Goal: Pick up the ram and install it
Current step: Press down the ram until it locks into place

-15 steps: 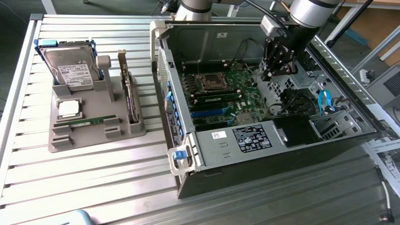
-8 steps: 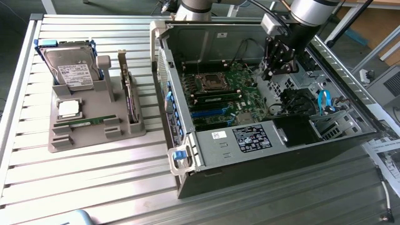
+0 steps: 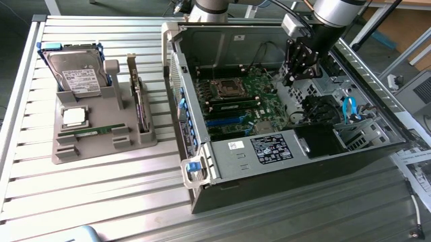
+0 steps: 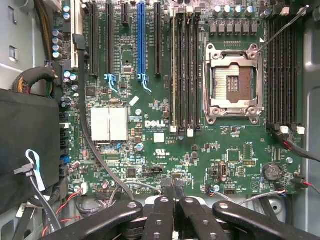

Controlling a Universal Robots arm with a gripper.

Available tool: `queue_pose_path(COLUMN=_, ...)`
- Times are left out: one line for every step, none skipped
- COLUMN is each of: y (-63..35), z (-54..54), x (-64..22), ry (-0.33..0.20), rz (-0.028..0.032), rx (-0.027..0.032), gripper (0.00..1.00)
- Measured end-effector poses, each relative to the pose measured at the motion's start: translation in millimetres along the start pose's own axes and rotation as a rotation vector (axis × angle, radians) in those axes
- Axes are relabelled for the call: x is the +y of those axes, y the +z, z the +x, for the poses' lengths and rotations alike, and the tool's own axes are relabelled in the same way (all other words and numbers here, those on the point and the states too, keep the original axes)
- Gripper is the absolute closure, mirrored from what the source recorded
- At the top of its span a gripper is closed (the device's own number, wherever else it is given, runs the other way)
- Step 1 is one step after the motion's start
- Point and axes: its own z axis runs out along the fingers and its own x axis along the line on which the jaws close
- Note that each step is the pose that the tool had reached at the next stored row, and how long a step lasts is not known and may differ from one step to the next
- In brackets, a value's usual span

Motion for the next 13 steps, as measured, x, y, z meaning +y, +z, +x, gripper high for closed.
queue_pose_path(y=-0.1, z=0.0, x=0.0, ry=0.000, rz=0.0000, rx=0.0005, gripper=0.89)
queue_pose_path(y=-0.2, z=0.0, x=0.0, ry=0.000, rz=0.0000, rx=0.0009, gripper=0.89)
queue_pose_path(y=-0.4, z=-0.1, x=0.0, ry=0.000, rz=0.0000, rx=0.0015, gripper=0.89)
queue_pose_path(y=-0.7, z=-0.1, x=0.0, ry=0.000, rz=0.0000, rx=0.0019, gripper=0.89)
queue_pose_path(y=-1.1, z=0.0, x=0.0, ry=0.000, rz=0.0000, rx=0.0024, gripper=0.89)
queue_pose_path(y=-1.6, z=0.0, x=0.0, ry=0.000, rz=0.0000, rx=0.0028, gripper=0.89)
queue_pose_path(y=-1.8, z=0.0, x=0.0, ry=0.000, rz=0.0001, rx=0.0027, gripper=0.89)
queue_pose_path(y=-2.3, z=0.0, x=0.1, ry=0.000, rz=0.0000, rx=0.0032, gripper=0.89)
queue_pose_path(y=-2.8, z=0.0, x=0.1, ry=0.000, rz=0.0000, rx=0.0035, gripper=0.89)
queue_pose_path(y=-3.0, z=0.0, x=0.1, ry=0.000, rz=0.0001, rx=0.0034, gripper=0.89)
queue_pose_path(y=-3.0, z=0.0, x=0.1, ry=0.000, rz=0.0001, rx=0.0031, gripper=0.89)
queue_pose_path(y=-3.0, z=0.0, x=0.1, ry=0.000, rz=0.0001, rx=0.0031, gripper=0.89)
queue_pose_path(y=-3.0, z=0.0, x=0.1, ry=0.000, rz=0.0001, rx=0.0030, gripper=0.89)
